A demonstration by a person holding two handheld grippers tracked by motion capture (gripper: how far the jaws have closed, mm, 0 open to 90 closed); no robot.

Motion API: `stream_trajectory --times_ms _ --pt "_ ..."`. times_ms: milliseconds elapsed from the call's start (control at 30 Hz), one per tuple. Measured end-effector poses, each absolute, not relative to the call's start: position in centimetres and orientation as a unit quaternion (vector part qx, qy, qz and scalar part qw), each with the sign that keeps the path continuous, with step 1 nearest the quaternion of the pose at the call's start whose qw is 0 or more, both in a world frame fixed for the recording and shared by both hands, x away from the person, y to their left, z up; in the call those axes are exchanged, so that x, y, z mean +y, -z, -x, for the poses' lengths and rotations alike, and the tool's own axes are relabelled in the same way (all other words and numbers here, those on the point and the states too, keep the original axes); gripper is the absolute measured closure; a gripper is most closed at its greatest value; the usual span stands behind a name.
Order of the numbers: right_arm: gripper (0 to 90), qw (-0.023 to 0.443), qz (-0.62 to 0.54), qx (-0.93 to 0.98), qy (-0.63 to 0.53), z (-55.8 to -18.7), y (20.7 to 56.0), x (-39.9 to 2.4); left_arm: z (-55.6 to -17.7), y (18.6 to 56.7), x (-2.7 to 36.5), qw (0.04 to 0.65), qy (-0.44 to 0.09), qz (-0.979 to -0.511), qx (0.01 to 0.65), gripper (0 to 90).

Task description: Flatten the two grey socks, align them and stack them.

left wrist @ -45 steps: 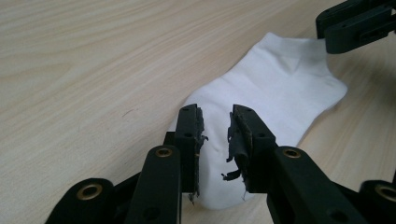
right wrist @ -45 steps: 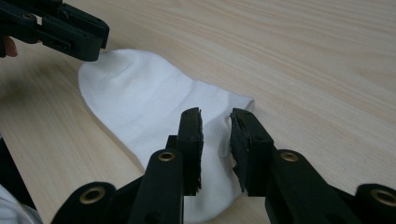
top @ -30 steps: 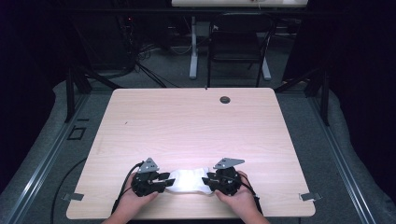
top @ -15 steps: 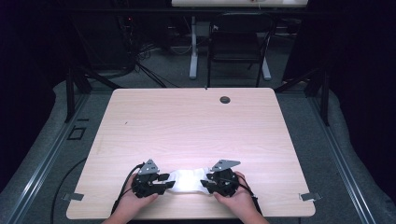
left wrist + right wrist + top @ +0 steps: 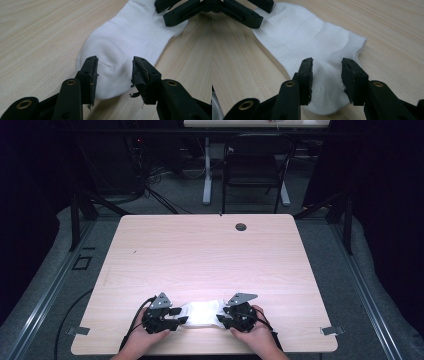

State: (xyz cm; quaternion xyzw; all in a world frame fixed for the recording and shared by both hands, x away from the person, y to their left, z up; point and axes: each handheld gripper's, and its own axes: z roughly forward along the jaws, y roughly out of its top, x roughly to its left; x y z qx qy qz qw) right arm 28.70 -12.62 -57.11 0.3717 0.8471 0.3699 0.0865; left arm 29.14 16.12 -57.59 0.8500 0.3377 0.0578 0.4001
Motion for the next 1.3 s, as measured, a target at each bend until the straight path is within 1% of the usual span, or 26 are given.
stream_trajectory --times_ms 733,867,1133,1300 --pt "62.8 0.083 -0.38 0.846 -0.363 -29.1 57.3 -12.4 -29.8 57.9 16.0 0.399 -0.06 -0.849 0.341 56.1" --pt "62.7 0.08 -0.379 0.85 -0.356 -29.4 57.2 -12.4 -30.3 57.8 16.1 0.397 -0.054 -0.848 0.346 56.3" --pt "62.9 0.071 -0.384 0.852 -0.349 -30.6 56.9 -11.8 -31.5 57.7 16.2 0.391 -0.062 -0.849 0.351 56.3" --pt "63.3 0.073 -0.387 0.851 -0.347 -31.7 56.9 -11.5 -32.2 57.7 16.4 0.39 -0.068 -0.846 0.358 56.3"
